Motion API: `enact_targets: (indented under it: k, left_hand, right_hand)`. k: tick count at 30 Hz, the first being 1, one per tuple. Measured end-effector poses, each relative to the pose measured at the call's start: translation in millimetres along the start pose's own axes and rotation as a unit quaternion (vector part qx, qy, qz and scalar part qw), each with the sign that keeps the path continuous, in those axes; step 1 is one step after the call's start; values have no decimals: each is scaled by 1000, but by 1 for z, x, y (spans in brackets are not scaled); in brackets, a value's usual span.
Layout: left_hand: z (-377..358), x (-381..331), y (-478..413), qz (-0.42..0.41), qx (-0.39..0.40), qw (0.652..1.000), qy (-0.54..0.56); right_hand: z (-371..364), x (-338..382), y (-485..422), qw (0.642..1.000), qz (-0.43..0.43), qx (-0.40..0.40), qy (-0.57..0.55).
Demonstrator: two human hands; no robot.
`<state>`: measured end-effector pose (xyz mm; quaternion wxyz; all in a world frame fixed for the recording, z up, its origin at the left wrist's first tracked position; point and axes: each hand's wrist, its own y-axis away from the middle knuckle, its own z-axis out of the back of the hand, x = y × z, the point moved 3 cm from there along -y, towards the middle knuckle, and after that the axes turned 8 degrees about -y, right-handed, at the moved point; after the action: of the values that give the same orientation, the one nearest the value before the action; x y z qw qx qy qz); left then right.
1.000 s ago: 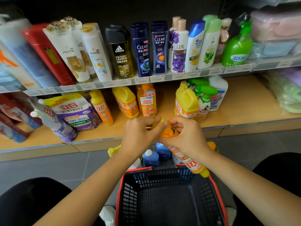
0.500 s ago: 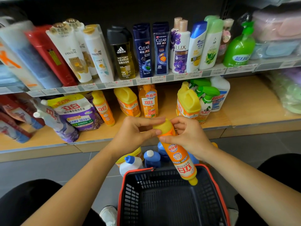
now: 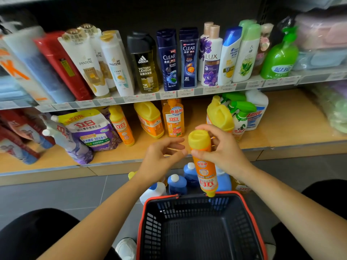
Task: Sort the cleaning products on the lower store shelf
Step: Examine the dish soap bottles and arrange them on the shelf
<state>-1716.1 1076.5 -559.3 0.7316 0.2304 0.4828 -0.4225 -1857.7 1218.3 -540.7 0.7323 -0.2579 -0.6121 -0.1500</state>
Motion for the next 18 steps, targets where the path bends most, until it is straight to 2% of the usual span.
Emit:
enact_targets:
  k: [5, 8, 10, 12, 15, 18]
  left_hand:
    - [-19, 12, 4, 46, 127, 988, -75]
    - [-24, 17, 3, 41, 141, 984, -103]
    - [-19, 18, 0, 49, 120, 987, -99]
    - [-10, 17, -3, 58, 85, 993, -59]
    - [5, 13, -9, 62, -11, 998, 21]
    - [17, 13, -13, 98, -74, 987, 108]
  right_hand:
    - [23, -2, -10, 988, -51, -96, -109]
    - [32, -9, -13, 954, -118, -160, -223]
    - [37, -12, -15, 934, -140, -181, -274]
    - [42, -15, -16, 930, -148, -181, -284]
    - [48, -21, -16, 926, -183, -151, -293]
    - [51, -29, -17, 905, -222, -116, -343]
